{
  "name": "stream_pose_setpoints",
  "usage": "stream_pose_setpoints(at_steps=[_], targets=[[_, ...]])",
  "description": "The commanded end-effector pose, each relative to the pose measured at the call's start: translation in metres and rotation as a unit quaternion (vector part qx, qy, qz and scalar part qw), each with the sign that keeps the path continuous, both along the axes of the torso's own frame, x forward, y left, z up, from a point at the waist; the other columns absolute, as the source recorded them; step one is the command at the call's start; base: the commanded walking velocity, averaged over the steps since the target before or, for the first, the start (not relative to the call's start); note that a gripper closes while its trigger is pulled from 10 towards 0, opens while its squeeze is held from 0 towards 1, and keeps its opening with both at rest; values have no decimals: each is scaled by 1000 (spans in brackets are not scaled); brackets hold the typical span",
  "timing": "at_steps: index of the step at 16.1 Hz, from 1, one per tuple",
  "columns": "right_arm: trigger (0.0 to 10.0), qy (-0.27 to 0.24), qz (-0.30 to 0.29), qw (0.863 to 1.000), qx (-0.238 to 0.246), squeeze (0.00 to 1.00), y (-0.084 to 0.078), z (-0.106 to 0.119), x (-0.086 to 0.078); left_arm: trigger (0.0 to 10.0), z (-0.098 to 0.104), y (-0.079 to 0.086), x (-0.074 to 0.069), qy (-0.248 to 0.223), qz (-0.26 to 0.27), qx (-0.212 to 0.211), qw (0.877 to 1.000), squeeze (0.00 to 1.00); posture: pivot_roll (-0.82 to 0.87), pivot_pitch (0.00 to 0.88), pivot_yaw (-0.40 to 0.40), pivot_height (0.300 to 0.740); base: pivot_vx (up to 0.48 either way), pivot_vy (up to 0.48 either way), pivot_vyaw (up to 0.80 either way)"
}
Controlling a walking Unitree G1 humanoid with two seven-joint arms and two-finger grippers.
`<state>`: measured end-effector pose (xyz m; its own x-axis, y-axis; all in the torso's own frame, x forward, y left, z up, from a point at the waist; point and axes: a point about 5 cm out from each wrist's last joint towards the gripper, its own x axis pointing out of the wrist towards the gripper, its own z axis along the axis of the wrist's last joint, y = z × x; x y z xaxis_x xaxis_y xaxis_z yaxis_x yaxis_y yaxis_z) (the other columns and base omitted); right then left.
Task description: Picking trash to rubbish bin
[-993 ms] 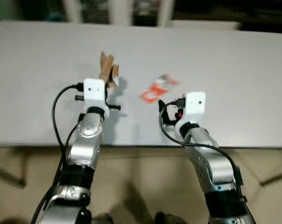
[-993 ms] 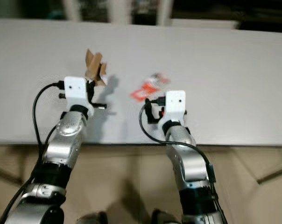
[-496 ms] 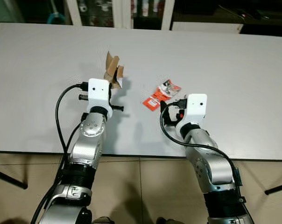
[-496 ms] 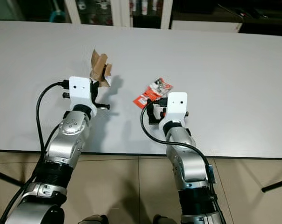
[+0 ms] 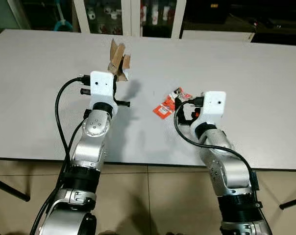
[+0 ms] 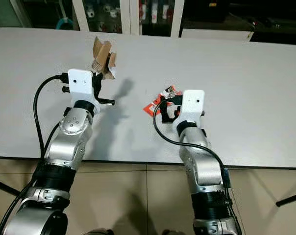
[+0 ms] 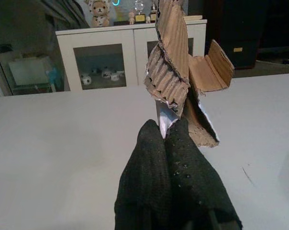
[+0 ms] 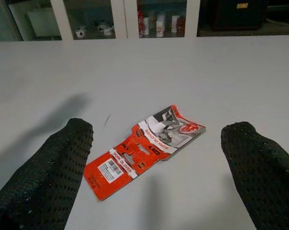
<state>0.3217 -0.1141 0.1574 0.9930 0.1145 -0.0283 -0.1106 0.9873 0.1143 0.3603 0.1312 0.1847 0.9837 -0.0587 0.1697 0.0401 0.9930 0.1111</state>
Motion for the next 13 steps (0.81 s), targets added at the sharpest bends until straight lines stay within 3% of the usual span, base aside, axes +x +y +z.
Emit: stream_pose_setpoints(at_steps=[1, 13], targets=[[10000, -6, -7, 1000, 2, 0, -4, 2, 1, 10000, 9, -2, 0, -17, -1, 4, 1000, 0, -86, 93, -9, 740, 382, 0, 0], [10000, -5, -15, 1000, 2, 0, -6, 3, 4, 10000, 15, 1, 3, -22, 9, 10, 1000, 0, -82, 100, -6, 740, 449, 0, 0]])
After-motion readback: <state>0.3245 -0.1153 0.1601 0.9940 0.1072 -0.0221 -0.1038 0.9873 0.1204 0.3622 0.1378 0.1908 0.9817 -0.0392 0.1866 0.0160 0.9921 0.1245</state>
